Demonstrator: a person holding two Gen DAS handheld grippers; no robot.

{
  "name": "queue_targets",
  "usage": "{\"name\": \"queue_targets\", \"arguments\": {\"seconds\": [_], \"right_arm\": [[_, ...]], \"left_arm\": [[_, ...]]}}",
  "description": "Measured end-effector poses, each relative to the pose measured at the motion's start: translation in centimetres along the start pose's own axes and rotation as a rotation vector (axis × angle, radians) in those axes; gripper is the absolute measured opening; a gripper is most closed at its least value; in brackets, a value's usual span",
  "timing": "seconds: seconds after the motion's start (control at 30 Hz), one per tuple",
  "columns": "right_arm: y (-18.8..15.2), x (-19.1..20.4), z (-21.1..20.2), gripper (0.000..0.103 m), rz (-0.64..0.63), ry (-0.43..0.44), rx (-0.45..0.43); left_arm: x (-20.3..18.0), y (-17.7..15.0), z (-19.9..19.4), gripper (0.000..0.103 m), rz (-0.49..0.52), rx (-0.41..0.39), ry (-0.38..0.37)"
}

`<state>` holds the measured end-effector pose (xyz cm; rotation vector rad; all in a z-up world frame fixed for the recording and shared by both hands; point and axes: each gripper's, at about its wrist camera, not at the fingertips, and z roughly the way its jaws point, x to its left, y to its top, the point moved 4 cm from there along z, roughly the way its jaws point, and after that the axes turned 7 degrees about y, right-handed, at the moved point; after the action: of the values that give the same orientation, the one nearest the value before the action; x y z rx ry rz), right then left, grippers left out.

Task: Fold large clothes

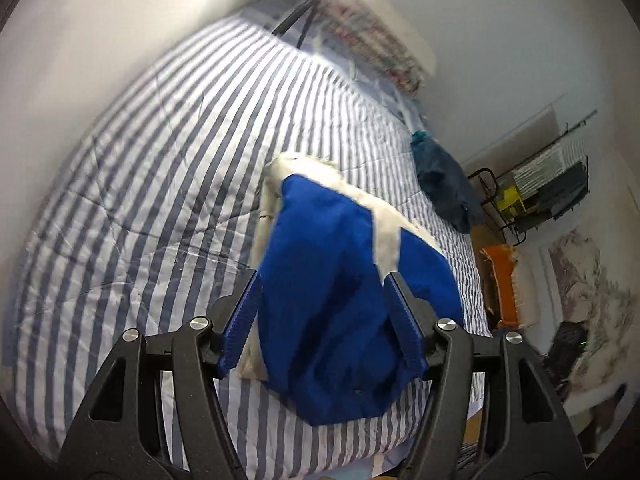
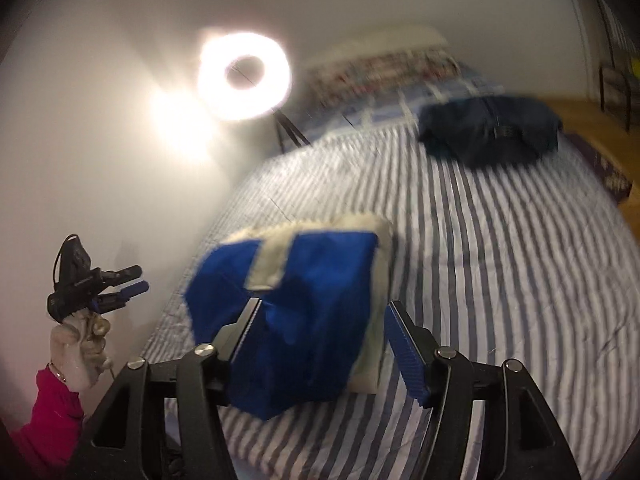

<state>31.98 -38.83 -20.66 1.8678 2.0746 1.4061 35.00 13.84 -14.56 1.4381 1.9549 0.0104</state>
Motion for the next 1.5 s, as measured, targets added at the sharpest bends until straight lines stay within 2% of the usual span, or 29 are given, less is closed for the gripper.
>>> {"name": "queue_targets", "arguments": {"seconds": [0.17, 0.33, 0.4, 0.43, 0.47, 0.5, 0.53, 0.57, 0.6, 0.63, 0.7, 0.77, 0.8, 0.87, 0.97, 1.07, 1.13, 1.23, 1.3, 1.43, 1.5], "right_arm": [[-0.2, -3.5, 4.8, 0.066, 0.114, 0.021, 0.067], [-1.6, -4.2, 8.0, 0.067, 0.168, 0.064, 0.121], [-2.0, -4.0, 9.2, 0.063, 0.156, 0.068, 0.154], [-2.1, -3.9, 9.8, 0.057, 0.155, 0.078, 0.172], [-2.1, -3.9, 10.2, 0.050, 0.159, 0.093, 0.184], [-2.1, -3.9, 10.7, 0.032, 0.172, 0.118, 0.200], [-2.1, -3.9, 11.0, 0.023, 0.190, 0.144, 0.210], [-2.1, -3.9, 11.1, 0.016, 0.213, 0.173, 0.215], [-1.9, -3.9, 11.0, 0.005, 0.239, 0.205, 0.215], [-1.8, -3.8, 10.6, 0.003, 0.270, 0.244, 0.202], [-1.2, -3.3, 9.0, 0.001, 0.304, 0.334, 0.165], [-0.8, -3.4, 7.7, 0.000, 0.278, 0.354, 0.141], [-1.0, -3.9, 7.7, 0.000, 0.280, 0.353, 0.140], [-2.2, -6.1, 8.7, 0.000, 0.328, 0.279, 0.176], [-4.0, -7.4, 10.7, 0.001, 0.308, 0.150, 0.241], [-3.3, -5.9, 9.8, 0.012, 0.224, 0.090, 0.260], [-1.9, -4.4, 7.9, 0.026, 0.129, 0.040, 0.225], [1.0, -1.6, 4.9, 0.035, -0.035, 0.004, 0.112], [2.6, 0.1, 4.6, 0.036, -0.131, 0.002, 0.043], [4.6, 1.8, 8.5, 0.036, -0.205, -0.029, 0.002], [5.5, 1.9, 11.6, 0.033, -0.230, -0.064, 0.049]], "left_arm": [[1.9, 0.6, 3.7, 0.065, -0.040, 0.047, -0.009], [4.0, 0.5, 7.8, 0.065, -0.118, 0.121, -0.021], [4.4, 0.2, 8.4, 0.044, -0.161, 0.137, -0.065], [4.5, 0.1, 8.7, 0.022, -0.170, 0.147, -0.088], [4.4, -0.1, 8.8, 0.013, -0.164, 0.150, -0.101], [4.1, -0.2, 8.7, 0.010, -0.143, 0.141, -0.093], [3.7, -0.4, 8.5, 0.004, -0.129, 0.135, -0.085], [3.3, -0.7, 8.1, 0.003, -0.133, 0.133, -0.094], [2.8, -0.8, 7.2, 0.003, -0.150, 0.128, -0.133], [2.4, -1.0, 6.5, 0.002, -0.150, 0.121, -0.157], [2.0, -1.4, 5.5, 0.002, -0.136, 0.113, -0.157], [2.8, -2.2, 5.8, 0.002, -0.135, 0.128, -0.124], [3.9, -2.9, 6.8, 0.002, -0.142, 0.149, -0.072], [5.4, -3.8, 8.6, 0.002, -0.167, 0.189, -0.030], [5.6, -4.9, 9.8, 0.007, -0.104, 0.191, 0.051], [4.7, -4.9, 8.4, 0.008, -0.043, 0.194, 0.098], [4.0, -4.4, 5.9, 0.009, -0.009, 0.163, 0.139], [2.6, -2.7, 2.5, 0.012, 0.035, 0.038, 0.165], [1.1, -0.8, 1.4, 0.012, 0.073, -0.038, 0.173], [-2.9, 1.9, 3.4, 0.012, 0.134, -0.067, 0.143], [-4.1, 2.8, 5.7, 0.012, 0.183, -0.058, 0.167]]}}
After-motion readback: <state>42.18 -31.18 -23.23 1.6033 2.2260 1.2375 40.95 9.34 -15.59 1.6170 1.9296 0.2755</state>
